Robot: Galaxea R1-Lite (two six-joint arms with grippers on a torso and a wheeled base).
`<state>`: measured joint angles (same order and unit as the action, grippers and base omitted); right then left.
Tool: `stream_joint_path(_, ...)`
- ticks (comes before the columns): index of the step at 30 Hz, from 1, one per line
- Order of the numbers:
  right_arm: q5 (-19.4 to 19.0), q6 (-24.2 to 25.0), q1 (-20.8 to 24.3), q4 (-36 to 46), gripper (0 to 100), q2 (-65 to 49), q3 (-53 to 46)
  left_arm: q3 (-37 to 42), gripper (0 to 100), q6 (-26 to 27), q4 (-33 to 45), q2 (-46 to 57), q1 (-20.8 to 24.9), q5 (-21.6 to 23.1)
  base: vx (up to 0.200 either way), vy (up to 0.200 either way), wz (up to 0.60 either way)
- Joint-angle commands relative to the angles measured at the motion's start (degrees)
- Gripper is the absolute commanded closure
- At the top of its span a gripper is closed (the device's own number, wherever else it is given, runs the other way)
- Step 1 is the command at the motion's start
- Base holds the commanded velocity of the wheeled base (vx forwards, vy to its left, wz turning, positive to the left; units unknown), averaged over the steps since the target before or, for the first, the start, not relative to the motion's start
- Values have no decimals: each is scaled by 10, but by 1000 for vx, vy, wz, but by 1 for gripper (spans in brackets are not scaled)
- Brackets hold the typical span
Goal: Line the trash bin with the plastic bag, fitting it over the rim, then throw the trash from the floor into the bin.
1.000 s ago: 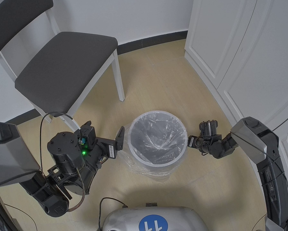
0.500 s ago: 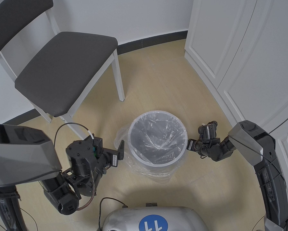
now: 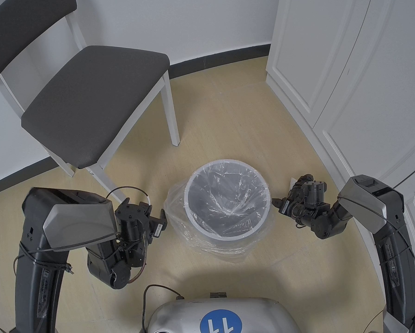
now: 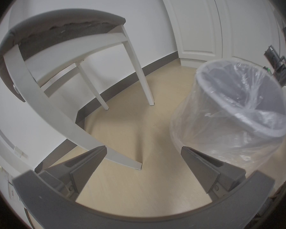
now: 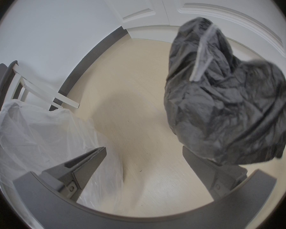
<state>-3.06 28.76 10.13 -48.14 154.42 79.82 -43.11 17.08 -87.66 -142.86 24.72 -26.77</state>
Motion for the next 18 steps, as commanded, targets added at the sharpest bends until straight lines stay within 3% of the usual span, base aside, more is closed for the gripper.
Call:
stream_joint_path(1, -2, 0, -2, -1, 0, -3, -6, -75, 0, 7, 14, -73, -20, 0, 0, 0, 0)
stream_joint_path(11, -3, 0, -5, -1, 0, 1, -4, -171, 0, 6, 92, -95, -19, 8, 0, 0, 0)
stream_joint_path(18, -7, 0, -5, -1, 0, 1, -3, -272, 0, 4, 219, -124, -20, 25, 0, 0, 0)
